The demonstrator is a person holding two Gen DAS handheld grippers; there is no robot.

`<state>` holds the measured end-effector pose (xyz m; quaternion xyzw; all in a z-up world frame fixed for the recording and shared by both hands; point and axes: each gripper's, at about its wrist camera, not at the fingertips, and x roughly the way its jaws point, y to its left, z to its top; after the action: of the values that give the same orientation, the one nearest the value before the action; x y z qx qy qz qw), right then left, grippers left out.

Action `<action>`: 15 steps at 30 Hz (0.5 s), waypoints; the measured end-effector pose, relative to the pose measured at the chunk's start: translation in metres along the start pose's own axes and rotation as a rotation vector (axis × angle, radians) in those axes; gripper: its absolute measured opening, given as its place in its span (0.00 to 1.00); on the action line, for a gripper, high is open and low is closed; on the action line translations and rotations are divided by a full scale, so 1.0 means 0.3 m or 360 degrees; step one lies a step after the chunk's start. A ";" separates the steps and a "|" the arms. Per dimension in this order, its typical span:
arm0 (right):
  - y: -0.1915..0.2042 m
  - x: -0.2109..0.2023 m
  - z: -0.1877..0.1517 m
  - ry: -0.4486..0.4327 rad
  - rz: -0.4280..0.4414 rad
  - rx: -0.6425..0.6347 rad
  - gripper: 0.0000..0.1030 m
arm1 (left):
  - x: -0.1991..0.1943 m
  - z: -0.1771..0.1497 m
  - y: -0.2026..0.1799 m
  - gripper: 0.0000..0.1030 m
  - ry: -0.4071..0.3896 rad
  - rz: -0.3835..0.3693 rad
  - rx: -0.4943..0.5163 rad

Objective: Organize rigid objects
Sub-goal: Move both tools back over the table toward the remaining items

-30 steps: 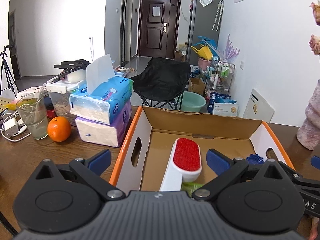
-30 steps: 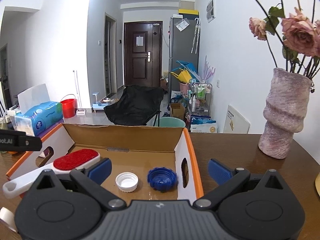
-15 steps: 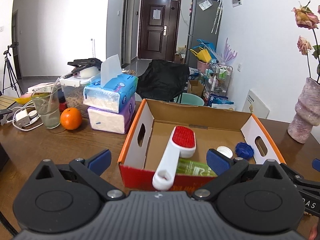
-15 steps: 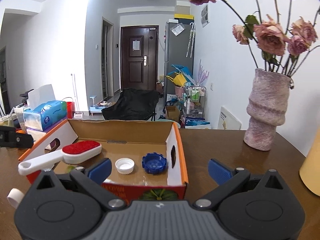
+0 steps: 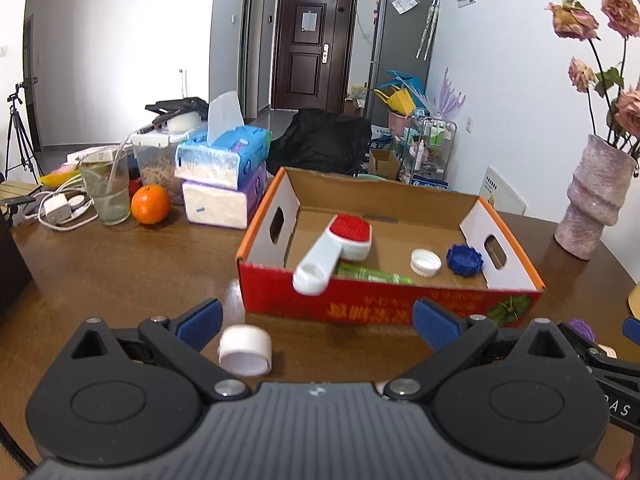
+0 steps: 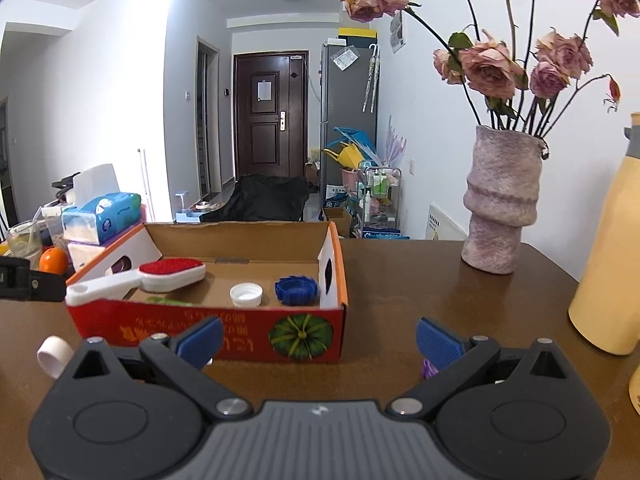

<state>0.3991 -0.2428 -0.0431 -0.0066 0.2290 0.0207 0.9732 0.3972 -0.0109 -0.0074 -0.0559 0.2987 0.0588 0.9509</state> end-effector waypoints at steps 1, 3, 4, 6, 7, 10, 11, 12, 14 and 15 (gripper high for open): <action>-0.003 -0.012 -0.008 0.0001 0.0001 0.0000 1.00 | -0.006 -0.010 -0.003 1.00 0.0005 -0.0003 0.0000; -0.012 -0.034 -0.021 0.0002 0.0001 0.0002 1.00 | -0.020 -0.035 -0.012 1.00 0.0020 -0.0009 -0.0001; -0.015 -0.043 -0.027 0.0003 0.0003 0.0004 1.00 | -0.025 -0.046 -0.017 1.00 0.0027 -0.0011 0.0001; -0.022 -0.063 -0.044 0.0006 0.0003 0.0006 1.00 | -0.032 -0.066 -0.028 1.00 0.0042 -0.0015 0.0007; -0.026 -0.071 -0.050 0.0008 0.0004 0.0008 1.00 | -0.036 -0.075 -0.031 1.00 0.0049 -0.0017 0.0010; -0.040 -0.094 -0.073 0.0020 0.0008 0.0010 1.00 | -0.044 -0.101 -0.049 1.00 0.0068 -0.0021 0.0018; -0.043 -0.101 -0.082 0.0024 0.0008 0.0008 1.00 | -0.047 -0.109 -0.055 1.00 0.0076 -0.0022 0.0021; -0.047 -0.107 -0.088 0.0027 0.0008 0.0006 1.00 | -0.050 -0.117 -0.059 1.00 0.0081 -0.0024 0.0024; -0.055 -0.119 -0.099 0.0032 0.0011 0.0006 1.00 | -0.055 -0.133 -0.072 1.00 0.0092 -0.0027 0.0032; -0.059 -0.125 -0.105 0.0034 0.0012 0.0007 1.00 | -0.058 -0.141 -0.080 1.00 0.0097 -0.0029 0.0037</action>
<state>0.3523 -0.2626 -0.0546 -0.0039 0.2393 0.0236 0.9706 0.3627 -0.0419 -0.0302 -0.0493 0.3276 0.0450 0.9425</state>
